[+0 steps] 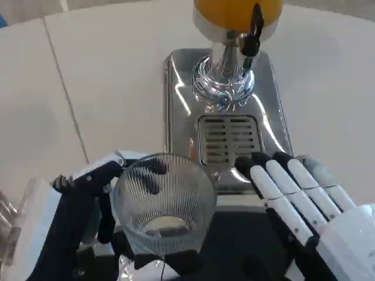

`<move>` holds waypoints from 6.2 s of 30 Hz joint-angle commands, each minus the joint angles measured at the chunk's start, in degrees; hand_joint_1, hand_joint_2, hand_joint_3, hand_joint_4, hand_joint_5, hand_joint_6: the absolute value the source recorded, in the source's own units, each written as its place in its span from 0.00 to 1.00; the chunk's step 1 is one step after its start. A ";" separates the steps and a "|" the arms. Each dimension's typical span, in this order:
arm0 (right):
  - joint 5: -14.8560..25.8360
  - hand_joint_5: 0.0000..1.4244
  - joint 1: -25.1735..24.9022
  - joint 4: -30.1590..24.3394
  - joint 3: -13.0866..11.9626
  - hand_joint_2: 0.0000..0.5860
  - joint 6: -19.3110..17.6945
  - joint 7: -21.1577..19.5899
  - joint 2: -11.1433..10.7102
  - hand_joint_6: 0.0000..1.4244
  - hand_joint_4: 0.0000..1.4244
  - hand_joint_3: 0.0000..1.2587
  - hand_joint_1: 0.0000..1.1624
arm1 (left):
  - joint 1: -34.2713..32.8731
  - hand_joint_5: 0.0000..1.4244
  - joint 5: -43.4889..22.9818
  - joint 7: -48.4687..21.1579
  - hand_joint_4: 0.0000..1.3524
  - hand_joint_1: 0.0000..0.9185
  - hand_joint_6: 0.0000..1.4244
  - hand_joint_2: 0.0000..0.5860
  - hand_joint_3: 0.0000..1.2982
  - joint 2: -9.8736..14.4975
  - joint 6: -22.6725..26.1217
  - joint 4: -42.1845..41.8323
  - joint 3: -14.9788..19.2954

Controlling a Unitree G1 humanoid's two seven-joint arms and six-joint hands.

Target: Grasp the cup under the faucet to collect the drink, then remove the cup.

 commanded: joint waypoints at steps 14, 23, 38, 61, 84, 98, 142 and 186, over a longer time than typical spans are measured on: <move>-0.58 0.00 1.31 -1.40 0.24 0.96 1.60 -0.71 0.46 0.00 0.00 0.00 0.15 | -1.41 0.92 0.64 1.20 0.77 0.78 1.00 0.00 0.84 -2.65 1.09 1.32 -0.24; 2.25 0.00 3.45 -2.04 -3.22 0.96 2.67 -1.01 0.53 0.00 0.00 0.00 0.15 | -12.10 0.92 5.70 4.93 0.77 0.78 1.00 0.00 0.84 -4.65 5.55 9.76 -0.41; 4.17 0.00 2.99 -3.03 -5.30 0.96 3.52 -0.22 1.86 0.00 0.00 0.00 0.16 | -30.39 0.92 15.03 17.64 0.77 0.78 1.00 0.00 0.84 -6.67 8.57 31.12 -8.37; 4.36 0.00 0.30 -3.04 -4.13 0.96 3.89 3.26 4.03 0.00 0.00 0.00 0.16 | -51.31 0.92 16.12 29.75 0.76 0.78 1.00 0.00 0.84 -8.74 10.93 56.87 -18.48; 4.63 0.00 -2.22 -3.04 -4.79 0.96 3.65 5.84 5.86 0.00 0.00 0.00 0.16 | -65.59 0.92 15.01 38.81 0.73 0.76 1.00 0.00 0.84 -9.82 10.82 77.44 -22.27; 4.64 0.00 -1.39 -3.04 -4.01 0.96 3.32 6.53 7.78 0.00 0.00 0.00 0.16 | -66.01 0.92 15.43 41.76 0.73 0.68 1.00 0.00 0.79 -9.42 10.85 81.91 -24.07; 5.56 0.00 1.31 -2.46 -0.46 0.94 7.23 3.35 9.20 0.00 0.00 0.00 0.15 | -39.48 0.23 12.02 20.68 0.01 0.45 0.22 0.14 0.01 18.69 6.02 44.02 -13.41; 12.70 0.00 -36.14 5.81 5.49 0.89 42.62 4.56 4.37 0.00 0.00 0.00 0.06 | 0.50 0.00 32.81 5.67 0.00 0.00 0.00 0.04 0.00 13.75 16.77 1.03 -4.69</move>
